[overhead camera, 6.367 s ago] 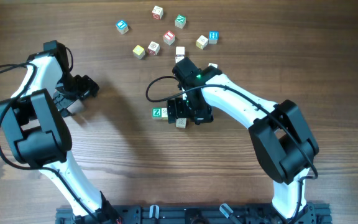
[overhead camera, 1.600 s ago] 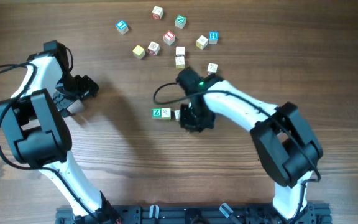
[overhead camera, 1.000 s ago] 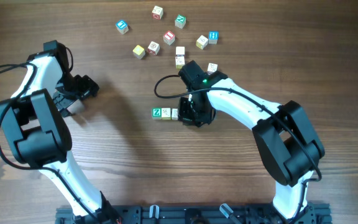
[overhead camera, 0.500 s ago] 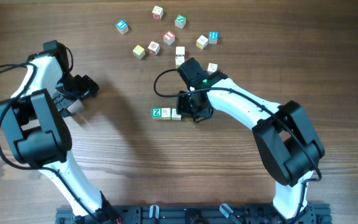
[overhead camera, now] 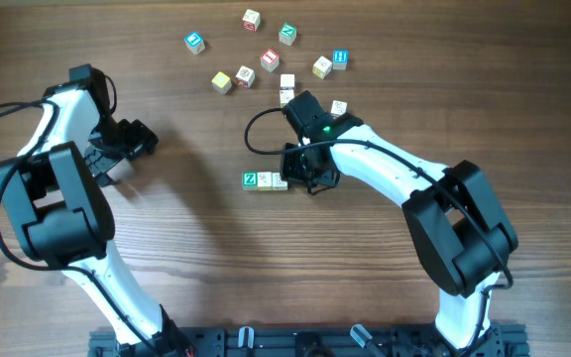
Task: Form a horizontal line
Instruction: 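Push the K block with the right gripper against the row, then lift the right gripper and move it to the scattered blocks at top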
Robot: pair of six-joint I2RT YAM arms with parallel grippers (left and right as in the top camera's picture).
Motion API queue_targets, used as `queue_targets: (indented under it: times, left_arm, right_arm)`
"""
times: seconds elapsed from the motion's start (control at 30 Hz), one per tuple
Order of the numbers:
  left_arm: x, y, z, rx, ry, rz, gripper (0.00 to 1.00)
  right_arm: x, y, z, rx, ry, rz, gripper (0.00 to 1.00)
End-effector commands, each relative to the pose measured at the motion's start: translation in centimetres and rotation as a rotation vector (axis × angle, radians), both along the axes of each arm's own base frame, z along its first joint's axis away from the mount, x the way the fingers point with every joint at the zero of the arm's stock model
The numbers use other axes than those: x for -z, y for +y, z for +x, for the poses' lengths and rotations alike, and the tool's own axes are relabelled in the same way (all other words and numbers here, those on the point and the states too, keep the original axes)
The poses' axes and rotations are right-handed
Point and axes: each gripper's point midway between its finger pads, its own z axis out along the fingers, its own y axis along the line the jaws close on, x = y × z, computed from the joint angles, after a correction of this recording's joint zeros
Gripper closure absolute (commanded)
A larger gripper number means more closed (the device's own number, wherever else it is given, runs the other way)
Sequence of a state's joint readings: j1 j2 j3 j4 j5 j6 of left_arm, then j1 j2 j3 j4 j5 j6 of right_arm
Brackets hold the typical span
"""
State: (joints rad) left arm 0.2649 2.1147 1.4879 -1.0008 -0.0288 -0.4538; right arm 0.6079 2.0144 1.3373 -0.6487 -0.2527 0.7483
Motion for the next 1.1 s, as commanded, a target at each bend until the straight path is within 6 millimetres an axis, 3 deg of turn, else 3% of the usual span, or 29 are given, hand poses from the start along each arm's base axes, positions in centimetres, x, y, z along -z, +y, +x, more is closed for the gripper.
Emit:
queue_targets:
  times: [0.0, 0.77, 1.07]
  left_arm:
    - [0.99, 0.61, -0.78, -0.003, 0.038, 0.023, 0.0]
    - [0.99, 0.61, -0.78, -0.003, 0.038, 0.023, 0.0]
    - [0.99, 0.61, -0.78, -0.003, 0.038, 0.023, 0.0]
  right_arm:
    - [-0.37, 0.01, 0.33, 0.015, -0.019, -0.006, 0.92]
    - [-0.42, 0.16, 0.21, 0.037, -0.004, 0.005, 0.92]
    - [-0.14, -0.69, 0.29, 0.044, -0.014, -0.041, 0.83]
